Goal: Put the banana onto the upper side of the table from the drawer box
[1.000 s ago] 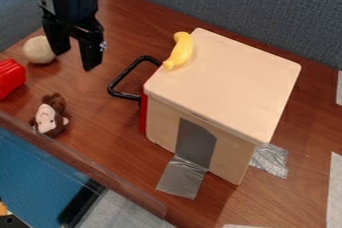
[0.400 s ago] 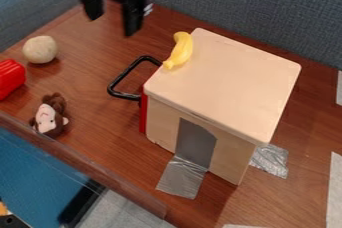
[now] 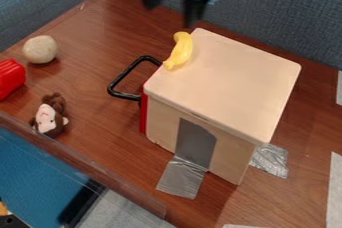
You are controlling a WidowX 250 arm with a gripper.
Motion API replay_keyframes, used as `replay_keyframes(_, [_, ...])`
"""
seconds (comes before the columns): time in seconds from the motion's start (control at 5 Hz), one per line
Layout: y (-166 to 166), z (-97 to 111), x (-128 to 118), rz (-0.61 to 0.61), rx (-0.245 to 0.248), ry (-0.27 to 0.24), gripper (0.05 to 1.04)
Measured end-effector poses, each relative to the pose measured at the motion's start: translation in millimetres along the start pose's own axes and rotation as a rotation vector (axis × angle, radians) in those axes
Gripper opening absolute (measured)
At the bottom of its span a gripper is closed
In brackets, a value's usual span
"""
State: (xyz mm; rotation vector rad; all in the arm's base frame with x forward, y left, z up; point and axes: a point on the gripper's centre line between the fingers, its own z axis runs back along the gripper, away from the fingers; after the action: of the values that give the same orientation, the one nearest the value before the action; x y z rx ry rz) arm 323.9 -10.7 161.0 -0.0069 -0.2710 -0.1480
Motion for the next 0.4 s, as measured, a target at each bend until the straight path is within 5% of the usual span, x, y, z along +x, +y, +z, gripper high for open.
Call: replay_keyframes(0.4, [-9.2, -38.9, 4.7, 0.027, 0.06, 0.131, 0.999])
